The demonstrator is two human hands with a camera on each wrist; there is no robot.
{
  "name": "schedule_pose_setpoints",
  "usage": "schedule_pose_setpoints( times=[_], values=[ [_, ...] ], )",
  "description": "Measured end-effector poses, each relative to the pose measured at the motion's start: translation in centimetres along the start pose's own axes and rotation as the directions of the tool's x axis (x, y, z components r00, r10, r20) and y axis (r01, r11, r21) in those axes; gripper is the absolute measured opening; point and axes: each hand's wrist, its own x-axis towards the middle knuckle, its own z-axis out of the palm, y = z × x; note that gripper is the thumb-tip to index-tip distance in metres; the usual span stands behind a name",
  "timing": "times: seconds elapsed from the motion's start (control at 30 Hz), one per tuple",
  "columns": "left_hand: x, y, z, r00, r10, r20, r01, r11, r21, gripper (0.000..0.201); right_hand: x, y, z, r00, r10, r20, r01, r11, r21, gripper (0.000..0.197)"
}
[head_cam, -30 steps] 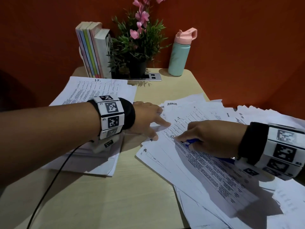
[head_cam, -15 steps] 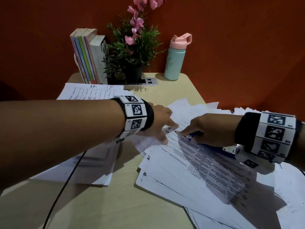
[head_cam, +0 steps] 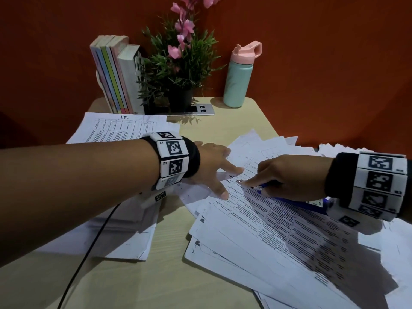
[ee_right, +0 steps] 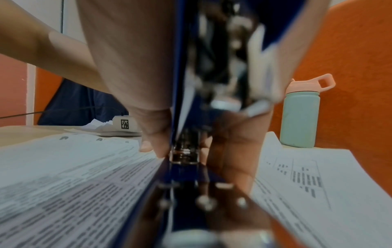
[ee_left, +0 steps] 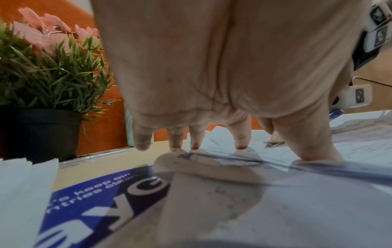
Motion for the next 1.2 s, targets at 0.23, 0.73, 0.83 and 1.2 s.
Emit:
schedule_pose_setpoints(
  times=[0.23, 0.73, 0.83, 1.2],
  values=[
    [0.2, -0.1, 0.0, 1.0, -0.001, -0.005, 0.001, 1.0, 0.012, 0.081, 0.8, -0.4, -0.1, 0.999, -0.029, -0.025, 0.028, 0.999, -0.028, 0.046],
    [0.2, -0.3, 0.3, 1.0, -0.007, -0.007, 0.007, 1.0, 0.006, 0.078, 1.7, -3.0, 1.6, 0.995, 0.029, -0.094, -0.052, 0.966, -0.255, 0.049],
    [-0.2, -0.1, 0.0, 1.0, -0.004, -0.008, 0.004, 1.0, -0.016, 0.07, 1.9, -3.3, 1.6, 0.99, 0.022, -0.138, -0.056, 0.966, -0.251, 0.049],
    [-4.6, 1.8, -1.1, 0.948, -0.305, -0.094, 0.282, 0.938, -0.199, 0.063, -1.3, -0.5, 2.2, 0.968, 0.198, -0.154, -0.137, 0.931, 0.338, 0.043]
  ],
)
